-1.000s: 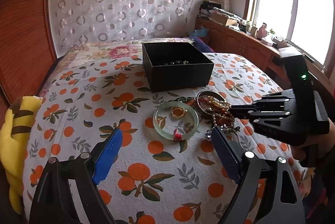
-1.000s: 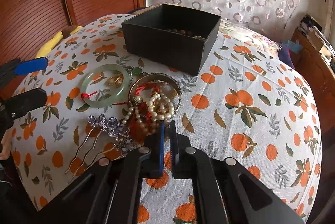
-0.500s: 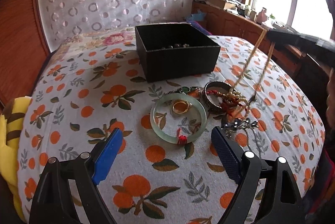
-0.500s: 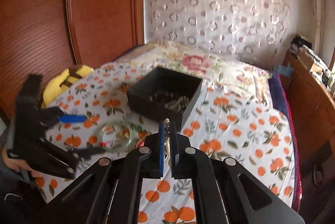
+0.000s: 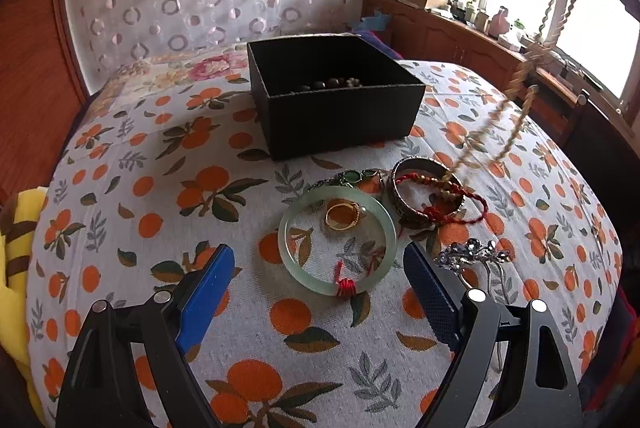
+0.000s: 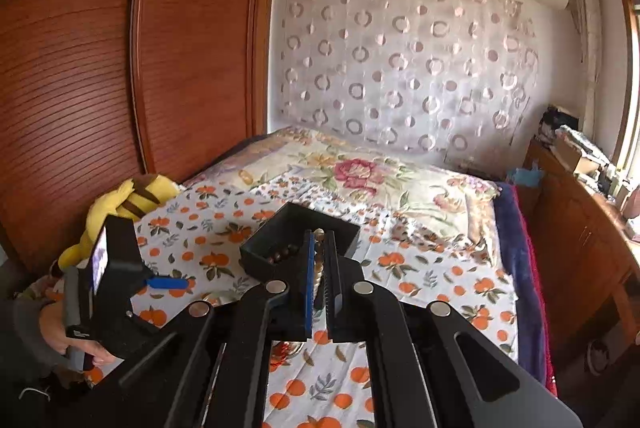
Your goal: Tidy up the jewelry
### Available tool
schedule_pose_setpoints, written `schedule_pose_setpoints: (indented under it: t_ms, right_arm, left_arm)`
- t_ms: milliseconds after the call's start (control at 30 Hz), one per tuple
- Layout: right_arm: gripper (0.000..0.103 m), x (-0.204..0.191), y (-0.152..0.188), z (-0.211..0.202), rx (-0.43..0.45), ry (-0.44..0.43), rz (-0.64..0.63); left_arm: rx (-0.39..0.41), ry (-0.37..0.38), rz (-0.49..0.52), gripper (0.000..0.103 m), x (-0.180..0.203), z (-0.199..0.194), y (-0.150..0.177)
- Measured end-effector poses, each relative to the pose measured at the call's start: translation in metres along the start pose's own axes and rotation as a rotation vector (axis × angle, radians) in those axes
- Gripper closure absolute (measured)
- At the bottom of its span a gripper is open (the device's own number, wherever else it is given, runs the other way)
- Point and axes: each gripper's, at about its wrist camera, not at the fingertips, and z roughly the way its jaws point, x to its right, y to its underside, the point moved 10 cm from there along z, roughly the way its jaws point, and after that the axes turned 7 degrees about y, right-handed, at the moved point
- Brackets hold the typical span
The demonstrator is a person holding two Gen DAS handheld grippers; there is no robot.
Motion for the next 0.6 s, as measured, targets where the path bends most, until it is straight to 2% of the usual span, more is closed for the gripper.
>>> schedule_pose_setpoints:
  t_ms: [200, 467, 500, 567, 600]
  right_arm:
    - [0.098, 0.009, -0.015, -0.009, 0.032, 0.025, -0.005]
    - [0.098, 0.011, -0.007, 0.001, -0.003, 0.024, -0.004]
    - [0.098, 0.01, -0.004, 0.004, -0.009, 0.023, -0.001]
    - [0.098, 0.011, 0.001, 0.009, -0.021, 0.016, 0.008]
    - [0.098, 0.009, 0.003, 0.011, -0.025, 0.015, 0.011]
  left_arm:
    - [-0.023, -0.01, 0.006, 0.02, 0.001, 0.011, -0.002]
    - [-0.036, -0.013, 0.013, 0.02, -0.001, 0.018, -0.003]
    - [-0.038, -0.007, 0.017, 0.022, 0.0, 0.018, -0.003]
    - [-0.038, 0.034, 0.021, 0.038, 0.006, 0.017, -0.003]
    - [-0.038, 0.035, 0.021, 0.038, 0.007, 0.017, -0.003]
